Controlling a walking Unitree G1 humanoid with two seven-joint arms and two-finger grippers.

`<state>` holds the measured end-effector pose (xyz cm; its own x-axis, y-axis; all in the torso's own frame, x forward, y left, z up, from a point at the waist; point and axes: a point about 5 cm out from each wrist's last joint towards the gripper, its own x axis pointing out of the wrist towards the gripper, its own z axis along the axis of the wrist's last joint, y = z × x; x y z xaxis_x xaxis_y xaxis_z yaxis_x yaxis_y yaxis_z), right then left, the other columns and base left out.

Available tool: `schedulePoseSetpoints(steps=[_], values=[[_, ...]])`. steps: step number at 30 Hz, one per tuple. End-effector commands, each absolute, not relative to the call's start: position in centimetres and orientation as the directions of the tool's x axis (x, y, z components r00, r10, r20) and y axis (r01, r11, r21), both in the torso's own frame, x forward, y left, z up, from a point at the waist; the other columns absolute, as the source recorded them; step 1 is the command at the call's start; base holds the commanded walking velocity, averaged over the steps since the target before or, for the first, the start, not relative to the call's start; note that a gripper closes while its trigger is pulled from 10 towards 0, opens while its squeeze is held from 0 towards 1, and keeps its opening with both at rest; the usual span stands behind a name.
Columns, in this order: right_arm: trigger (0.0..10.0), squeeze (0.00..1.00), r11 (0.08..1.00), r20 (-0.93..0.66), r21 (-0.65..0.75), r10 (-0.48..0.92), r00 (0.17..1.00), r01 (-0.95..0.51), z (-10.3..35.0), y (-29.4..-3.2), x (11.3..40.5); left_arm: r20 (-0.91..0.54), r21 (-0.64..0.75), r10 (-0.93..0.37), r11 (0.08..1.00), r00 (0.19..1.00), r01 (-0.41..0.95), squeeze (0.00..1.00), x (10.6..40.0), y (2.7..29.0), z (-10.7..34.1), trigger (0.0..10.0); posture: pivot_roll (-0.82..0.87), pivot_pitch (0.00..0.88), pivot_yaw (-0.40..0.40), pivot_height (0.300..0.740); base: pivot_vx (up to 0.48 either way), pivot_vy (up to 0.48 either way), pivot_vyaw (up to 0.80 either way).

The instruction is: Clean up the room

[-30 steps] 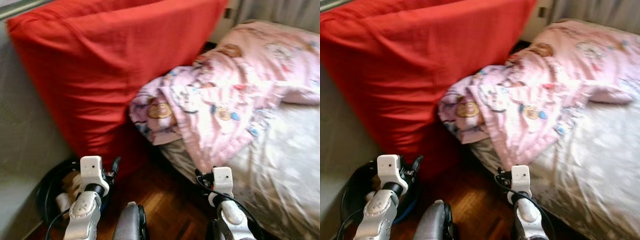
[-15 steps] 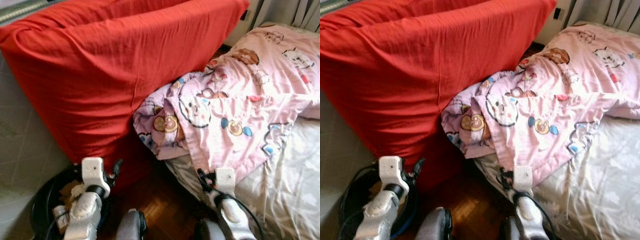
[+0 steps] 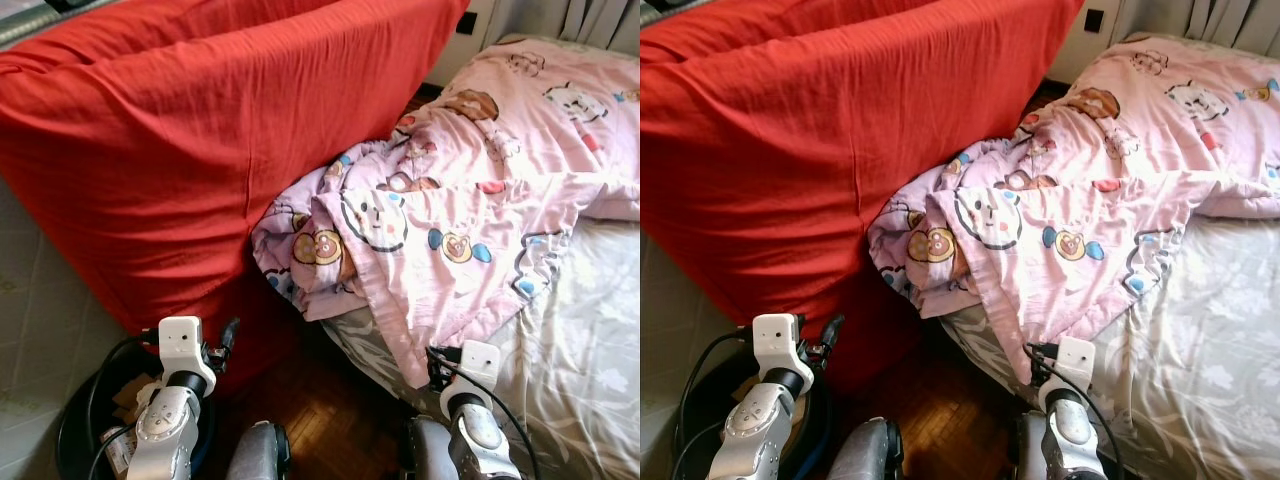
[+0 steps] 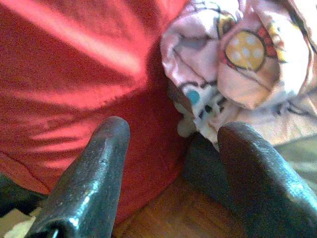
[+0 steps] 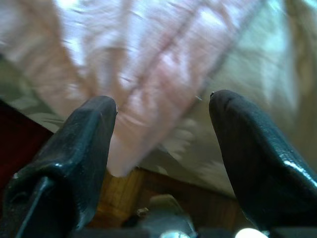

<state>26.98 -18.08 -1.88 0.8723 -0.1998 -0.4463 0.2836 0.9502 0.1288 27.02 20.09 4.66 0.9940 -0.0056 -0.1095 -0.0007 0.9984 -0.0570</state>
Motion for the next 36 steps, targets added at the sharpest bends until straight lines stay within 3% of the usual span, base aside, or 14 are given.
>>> schedulePoseSetpoints(steps=[1, 2, 3, 4, 5, 7, 8, 9, 19, 36], values=[[10.0, 0.00, 0.941, -0.478, 0.142, -0.208, 0.853, 0.309, -2.2, -18.2, 26.7, -0.105, -0.037, 0.003, 0.999, 0.995, -0.007, 0.00, 26.7, 20.5, 4.8, 10.0, 0.06, 0.213, 0.071, 0.621, 0.000, 0.000, 0.00], [10.0, 0.00, 0.931, -0.485, 0.156, -0.220, 0.847, 0.331, -2.3, -18.5, 26.7, -0.101, -0.031, 0.003, 0.999, 0.995, -0.006, 0.00, 26.5, 20.6, 4.9, 10.0, 0.06, 0.223, 0.072, 0.621, 0.000, 0.000, 0.00], [10.0, 0.43, 0.914, -0.496, 0.178, -0.236, 0.835, 0.364, -2.2, -18.9, 26.8, -0.096, -0.026, 0.005, 1.000, 0.995, -0.007, 0.00, 26.4, 20.7, 5.1, 10.0, 0.06, 0.240, 0.073, 0.621, 0.000, 0.000, 0.00], [10.0, 0.43, 0.909, -0.501, 0.185, -0.241, 0.831, 0.374, -2.2, -19.0, 26.8, -0.093, -0.025, 0.006, 1.000, 0.996, -0.008, 0.00, 26.4, 20.8, 5.2, 10.0, 0.06, 0.244, 0.074, 0.621, 0.000, 0.000, 0.00], [10.0, 1.00, 0.903, -0.502, 0.198, -0.240, 0.831, 0.380, -2.2, -19.2, 26.8, -0.087, -0.023, 0.010, 1.000, 0.996, -0.012, 0.00, 26.3, 20.9, 5.5, 10.0, 0.07, 0.265, 0.075, 0.621, 0.000, 0.000, 0.00], [10.0, 1.00, 0.907, -0.495, 0.207, -0.227, 0.839, 0.368, -1.9, -19.3, 27.2, -0.087, -0.017, 0.014, 1.000, 0.996, -0.016, 0.00, 26.5, 21.0, 5.7, 10.0, 0.08, 0.277, 0.075, 0.621, 0.000, 0.000, 0.00], [10.0, 0.56, 0.905, -0.490, 0.214, -0.227, 0.842, 0.369, -1.7, -19.5, 27.4, -0.084, -0.014, 0.013, 1.000, 0.996, -0.014, 0.00, 26.4, 20.8, 5.9, 10.0, 0.10, 0.304, 0.075, 0.621, 0.000, 0.000, 0.00], [10.0, 0.00, 0.903, -0.490, 0.218, -0.227, 0.842, 0.370, -1.6, -19.6, 27.6, -0.081, -0.011, 0.011, 1.000, 0.997, -0.012, 0.00, 26.4, 20.8, 6.1, 10.0, 0.10, 0.315, 0.075, 0.621, 0.000, 0.000, 0.00], [10.0, 0.00, 0.887, -0.401, 0.334, -0.172, 0.900, 0.318, 0.7, -19.5, 30.0, -0.074, 0.009, 0.010, 1.000, 0.997, -0.009, 0.00, 24.2, 20.5, 7.2, 10.0, 0.14, 0.391, 0.071, 0.621, 0.000, 0.000, 0.00], [10.0, 0.00, 0.856, -0.395, 0.392, -0.173, 0.902, 0.336, 1.9, -19.5, 31.4, -0.106, 0.044, 0.024, 0.999, 0.994, -0.019, 0.00, 22.4, 20.9, 7.8, 10.0, 0.18, 0.434, 0.066, 0.621, 0.000, 0.000, 0.00]])
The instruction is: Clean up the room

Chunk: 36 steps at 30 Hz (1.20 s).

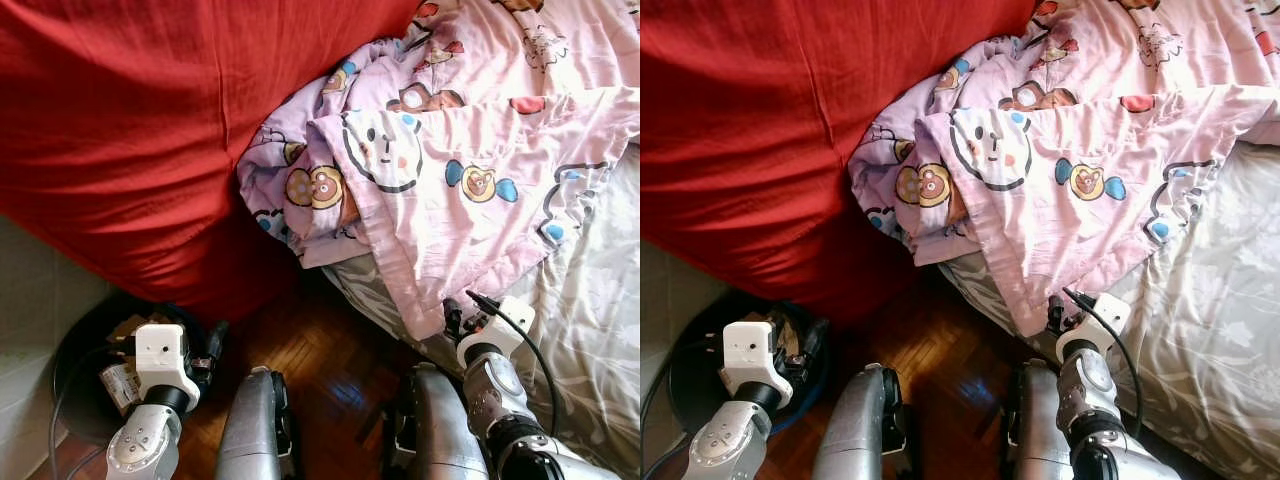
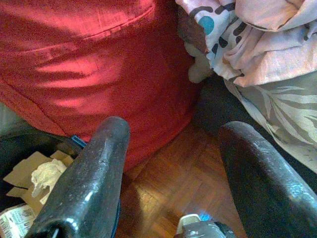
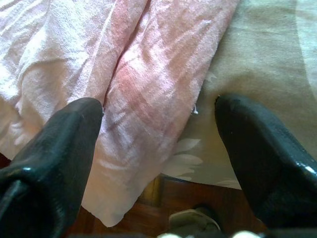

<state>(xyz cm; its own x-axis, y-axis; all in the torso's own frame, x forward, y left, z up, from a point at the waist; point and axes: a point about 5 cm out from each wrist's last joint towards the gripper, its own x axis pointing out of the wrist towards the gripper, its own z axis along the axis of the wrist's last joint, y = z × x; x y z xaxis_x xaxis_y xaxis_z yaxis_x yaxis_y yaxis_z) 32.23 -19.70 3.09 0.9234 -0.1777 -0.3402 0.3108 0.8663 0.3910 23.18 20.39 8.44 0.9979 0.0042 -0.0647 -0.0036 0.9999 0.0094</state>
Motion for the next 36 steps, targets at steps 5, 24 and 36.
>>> schedulePoseSetpoints(steps=[5, 24, 36], values=[[4.1, 0.00, 0.834, -0.396, 0.433, -0.166, 0.903, 0.343, 2.2, -19.3, 31.7, -0.113, 0.046, 0.023, 0.999, 0.993, -0.018, 0.00, 22.1, 20.8, 7.9, 10.0, 0.18, 0.448, 0.063, 0.621, 0.000, 0.000, 0.00], [0.0, 0.00, 0.837, -0.350, 0.515, 0.010, 0.937, 0.183, 2.7, -16.7, 32.5, -0.142, 0.049, 0.040, 0.998, 0.989, -0.033, 0.00, 21.4, 20.8, 7.3, 10.0, 0.17, 0.456, 0.046, 0.621, 0.000, 0.000, 0.00], [0.0, 0.00, 0.842, -0.357, 0.501, -0.013, 0.934, 0.203, 2.7, -17.5, 32.4, -0.149, 0.042, 0.033, 0.999, 0.988, -0.027, 0.00, 21.6, 20.7, 7.0, 10.0, 0.16, 0.446, 0.046, 0.621, 0.000, 0.000, 0.00]])
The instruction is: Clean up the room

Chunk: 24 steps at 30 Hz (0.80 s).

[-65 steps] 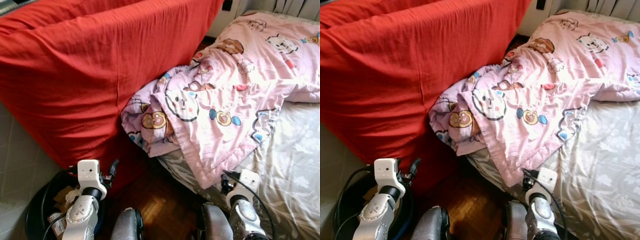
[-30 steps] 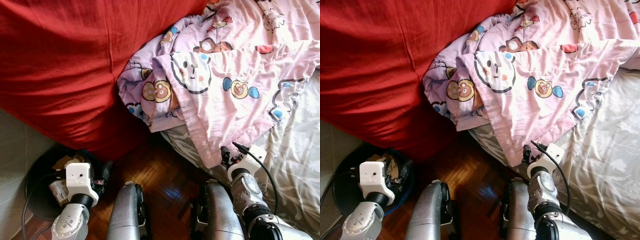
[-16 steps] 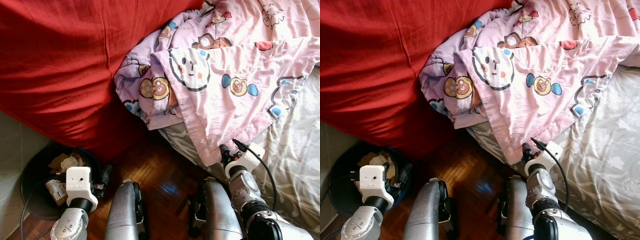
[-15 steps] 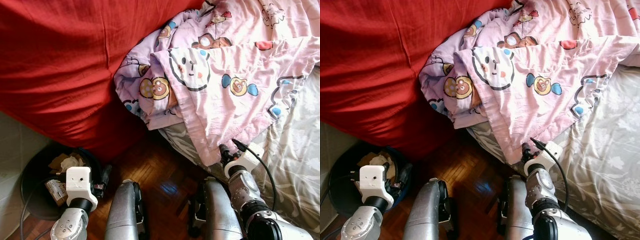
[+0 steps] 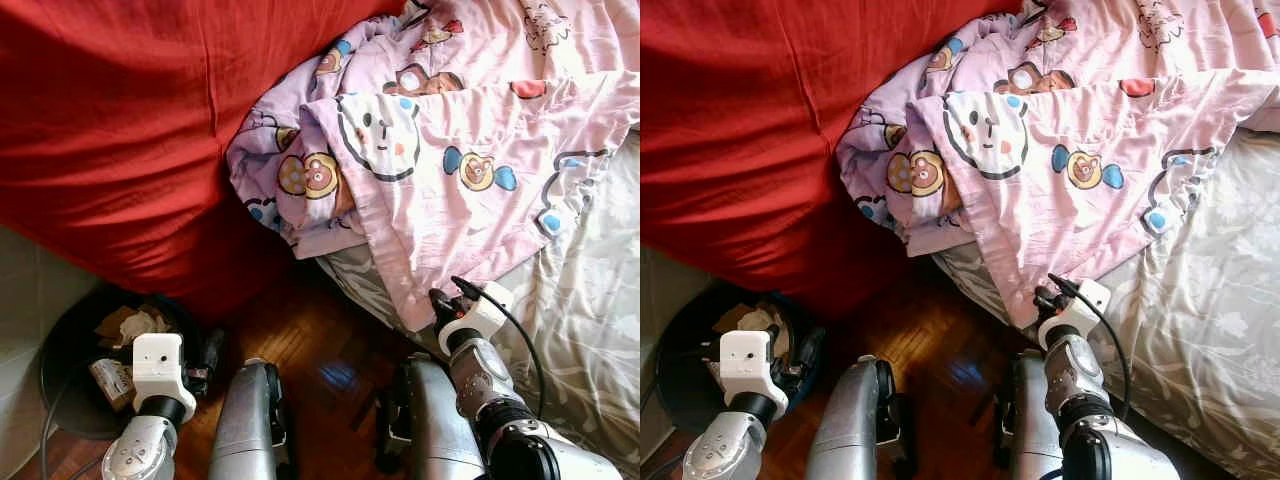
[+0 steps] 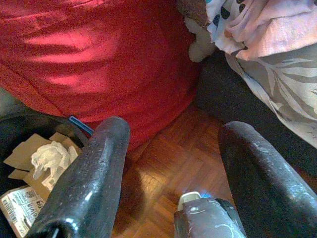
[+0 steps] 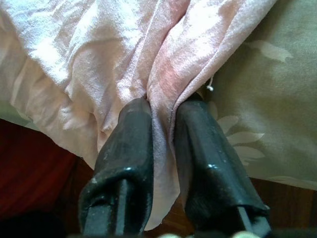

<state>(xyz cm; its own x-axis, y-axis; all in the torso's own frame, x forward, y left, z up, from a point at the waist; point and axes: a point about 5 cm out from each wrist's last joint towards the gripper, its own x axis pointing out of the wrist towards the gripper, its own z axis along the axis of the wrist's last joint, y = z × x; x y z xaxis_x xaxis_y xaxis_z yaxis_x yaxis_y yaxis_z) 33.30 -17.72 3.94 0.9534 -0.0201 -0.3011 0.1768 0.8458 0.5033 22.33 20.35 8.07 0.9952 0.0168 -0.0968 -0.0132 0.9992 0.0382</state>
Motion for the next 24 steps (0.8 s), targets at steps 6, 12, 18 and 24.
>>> schedulePoseSetpoints(steps=[6, 12, 18, 24], values=[[0.0, 0.00, 0.850, -0.358, 0.481, -0.033, 0.933, 0.215, 2.7, -18.1, 32.3, -0.146, 0.030, 0.028, 0.999, 0.989, -0.024, 0.00, 22.2, 20.3, 6.7, 10.0, 0.13, 0.416, 0.031, 0.621, 0.000, 0.000, 0.00], [0.0, 0.00, 0.877, -0.339, 0.441, -0.035, 0.940, 0.192, 2.8, -18.2, 32.3, -0.132, 0.012, 0.022, 1.000, 0.991, -0.021, 0.00, 23.5, 19.8, 6.6, 10.0, 0.09, 0.375, 0.023, 0.621, 0.000, 0.000, 0.00], [0.0, 0.00, 0.900, -0.305, 0.399, -0.051, 0.951, 0.177, 2.7, -18.6, 31.8, -0.123, -0.004, 0.027, 1.000, 0.992, -0.027, 0.00, 24.7, 19.9, 6.3, 10.0, 0.06, 0.310, 0.017, 0.621, 0.000, 0.000, 0.00], [0.0, 0.00, 0.921, -0.242, 0.359, -0.063, 0.968, 0.149, 3.1, -19.2, 31.7, -0.112, -0.016, 0.034, 0.999, 0.993, -0.036, 0.00, 26.2, 20.0, 6.1, 10.0, 0.04, 0.234, 0.015, 0.621, 0.000, 0.000, 0.00]])
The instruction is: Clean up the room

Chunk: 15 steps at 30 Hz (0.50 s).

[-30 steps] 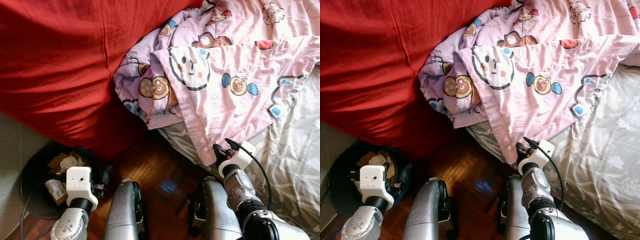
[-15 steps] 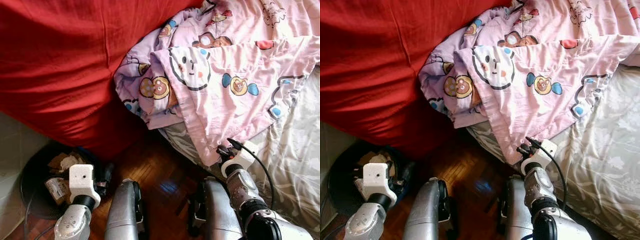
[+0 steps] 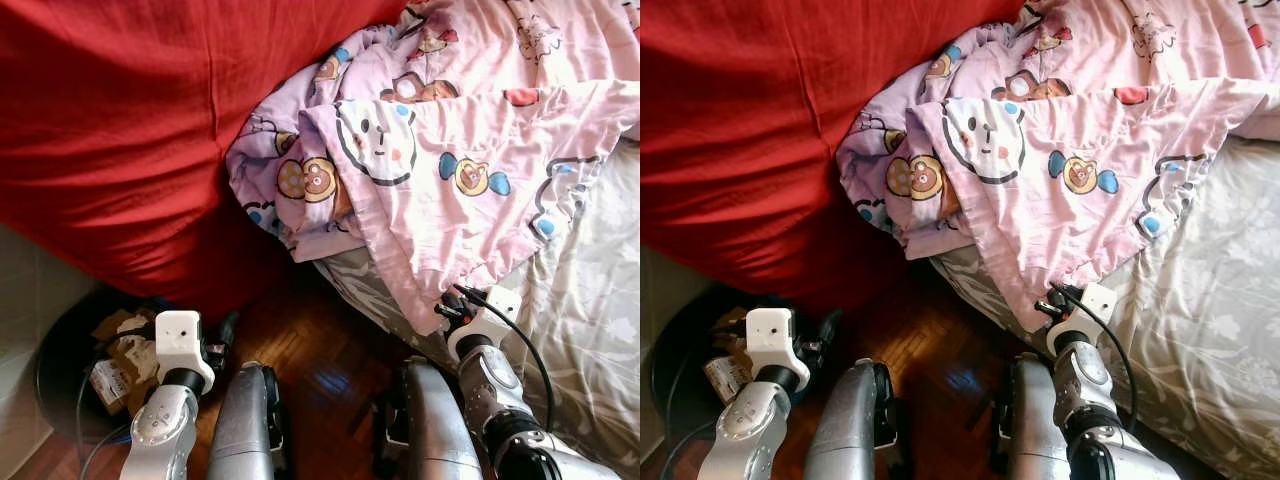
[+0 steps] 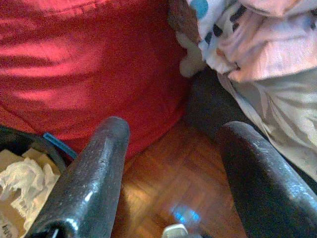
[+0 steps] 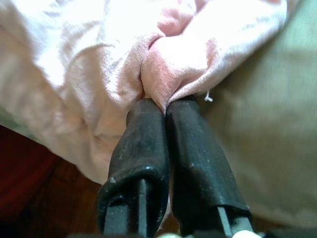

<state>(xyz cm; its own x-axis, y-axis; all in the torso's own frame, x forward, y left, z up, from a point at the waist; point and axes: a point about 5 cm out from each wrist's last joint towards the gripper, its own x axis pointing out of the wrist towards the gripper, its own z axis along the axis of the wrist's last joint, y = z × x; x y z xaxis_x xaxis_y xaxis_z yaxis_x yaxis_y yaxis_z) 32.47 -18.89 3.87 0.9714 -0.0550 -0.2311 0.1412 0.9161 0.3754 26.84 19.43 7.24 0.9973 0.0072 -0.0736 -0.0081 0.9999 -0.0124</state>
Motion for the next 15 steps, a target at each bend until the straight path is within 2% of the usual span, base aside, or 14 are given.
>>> schedulePoseSetpoints(steps=[1, 8, 9, 15], values=[[0.0, 0.00, 0.925, -0.230, 0.351, -0.066, 0.971, 0.146, 3.1, -19.3, 31.5, -0.107, -0.017, 0.037, 0.999, 0.994, -0.039, 0.00, 26.3, 20.0, 6.1, 10.0, 0.04, 0.230, 0.016, 0.621, 0.000, 0.000, 0.00], [0.0, 0.00, 0.925, -0.192, 0.346, -0.096, 0.977, 0.159, 2.9, -19.8, 30.7, -0.090, -0.026, 0.044, 0.999, 0.995, -0.046, 0.00, 27.0, 20.1, 6.0, 10.0, 0.02, 0.166, 0.019, 0.621, 0.000, 0.000, 0.00], [10.0, 0.00, 0.924, -0.191, 0.346, -0.100, 0.976, 0.162, 2.8, -19.9, 30.6, -0.089, -0.027, 0.044, 0.999, 0.995, -0.047, 0.00, 27.0, 20.1, 5.9, 10.0, 0.02, 0.166, 0.019, 0.621, 0.000, 0.000, 0.00], [10.0, 0.00, 0.930, -0.191, 0.328, -0.105, 0.976, 0.165, 2.6, -19.8, 30.3, -0.084, -0.038, 0.036, 0.999, 0.996, -0.039, 0.00, 27.5, 19.8, 5.6, 10.0, 0.01, 0.119, 0.023, 0.621, 0.000, 0.000, 0.00]])
